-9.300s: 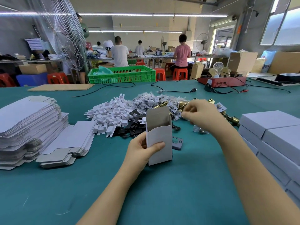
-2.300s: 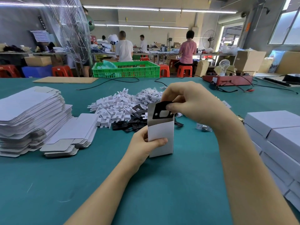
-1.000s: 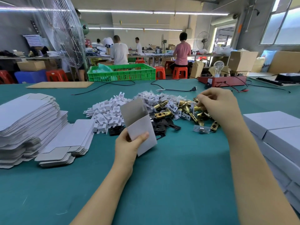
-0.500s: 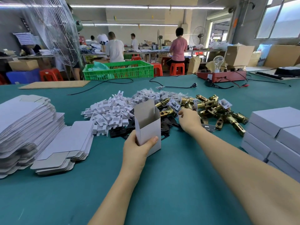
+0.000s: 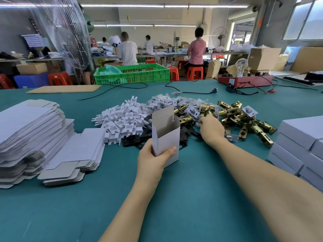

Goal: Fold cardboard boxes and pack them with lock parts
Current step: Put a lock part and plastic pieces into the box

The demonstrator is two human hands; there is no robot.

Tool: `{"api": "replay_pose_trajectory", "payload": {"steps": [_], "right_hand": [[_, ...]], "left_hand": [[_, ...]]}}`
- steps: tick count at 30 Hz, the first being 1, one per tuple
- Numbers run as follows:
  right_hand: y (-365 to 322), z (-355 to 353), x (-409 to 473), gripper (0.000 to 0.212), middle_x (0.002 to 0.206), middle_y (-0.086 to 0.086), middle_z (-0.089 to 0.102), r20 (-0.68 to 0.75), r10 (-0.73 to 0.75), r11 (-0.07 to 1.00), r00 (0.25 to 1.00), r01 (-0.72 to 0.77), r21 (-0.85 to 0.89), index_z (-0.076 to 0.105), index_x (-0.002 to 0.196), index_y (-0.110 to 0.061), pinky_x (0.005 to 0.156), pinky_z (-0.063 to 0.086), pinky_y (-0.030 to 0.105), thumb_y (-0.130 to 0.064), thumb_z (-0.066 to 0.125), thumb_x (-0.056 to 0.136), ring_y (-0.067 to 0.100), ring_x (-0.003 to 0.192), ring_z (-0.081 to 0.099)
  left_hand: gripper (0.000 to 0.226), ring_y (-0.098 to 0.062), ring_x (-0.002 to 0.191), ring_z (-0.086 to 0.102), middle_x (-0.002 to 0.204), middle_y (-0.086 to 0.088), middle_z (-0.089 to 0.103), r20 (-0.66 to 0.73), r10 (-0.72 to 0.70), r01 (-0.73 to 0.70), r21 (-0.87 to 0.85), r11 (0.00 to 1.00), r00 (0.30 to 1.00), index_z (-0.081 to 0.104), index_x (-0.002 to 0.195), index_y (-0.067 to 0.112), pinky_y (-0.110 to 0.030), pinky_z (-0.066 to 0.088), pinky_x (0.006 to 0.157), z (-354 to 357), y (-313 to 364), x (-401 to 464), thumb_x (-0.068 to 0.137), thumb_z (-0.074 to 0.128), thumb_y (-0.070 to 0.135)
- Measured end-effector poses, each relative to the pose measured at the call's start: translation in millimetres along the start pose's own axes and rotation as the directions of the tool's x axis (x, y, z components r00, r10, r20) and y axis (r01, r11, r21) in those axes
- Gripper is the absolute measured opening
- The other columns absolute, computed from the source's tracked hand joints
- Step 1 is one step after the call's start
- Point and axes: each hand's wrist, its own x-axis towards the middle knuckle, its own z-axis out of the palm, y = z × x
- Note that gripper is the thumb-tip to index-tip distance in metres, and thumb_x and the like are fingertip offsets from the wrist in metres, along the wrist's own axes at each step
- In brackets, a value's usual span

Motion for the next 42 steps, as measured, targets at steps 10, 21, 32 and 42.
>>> {"api": "replay_pose_trajectory", "payload": {"steps": [10,21,32,42], "right_hand": [[-8.4,-119.3,-43.4,0.012,0.081,0.008,0.061,0.148,0.216,0.537,0.965,-0.244,0.808,0.049,0.081,-0.006,0.049,0.048,0.027,-0.001,0.042,0.09,0.013,0.061,0.07],[-31.2,-203.1,-93.8,0.013,0.074,-0.003,0.069,0.005,-0.35,0.731,0.937,0.27,0.626,0.069,0.087,-0.016,0.06,0.049,0.021,-0.007,0.06,0.09,0.009,0.065,0.062],[-53.1,-174.0,-91.9,0.016,0.088,-0.003,0.066,-0.045,-0.513,0.788,0.857,0.491,0.372,0.073,0.102,-0.018,0.068,0.036,0.015,-0.012,0.062,0.091,0.002,0.071,0.049],[-43.4,-173.8,-88.2,0.013,0.078,-0.003,0.067,-0.113,-0.387,0.8,0.915,0.394,0.452,0.073,0.092,-0.013,0.068,0.046,0.021,-0.022,0.062,0.091,0.009,0.073,0.06]], "left_hand": [[0.03,-0.008,0.084,0.072,0.092,0.007,0.077,0.131,-0.058,0.064,-0.04,0.997,0.99,0.071,0.098,0.022,-0.017,0.055,0.065,8.3,9.8,-9.6,0.076,0.08,0.004],[0.038,-0.004,0.086,0.07,0.095,0.007,0.076,0.243,-0.014,0.003,0.046,0.999,0.97,0.071,0.102,0.023,-0.015,0.052,0.069,13.0,10.7,-16.4,0.072,0.084,0.005],[0.032,-0.007,0.087,0.07,0.096,0.004,0.076,0.238,0.018,-0.027,0.032,0.999,0.971,0.074,0.093,0.032,-0.02,0.055,0.074,14.3,9.1,-15.5,0.065,0.079,0.017],[0.032,-0.004,0.087,0.069,0.096,0.009,0.076,0.258,0.03,-0.04,0.036,0.999,0.966,0.07,0.1,0.03,-0.016,0.052,0.07,14.8,8.3,-15.1,0.07,0.076,0.02]]}}
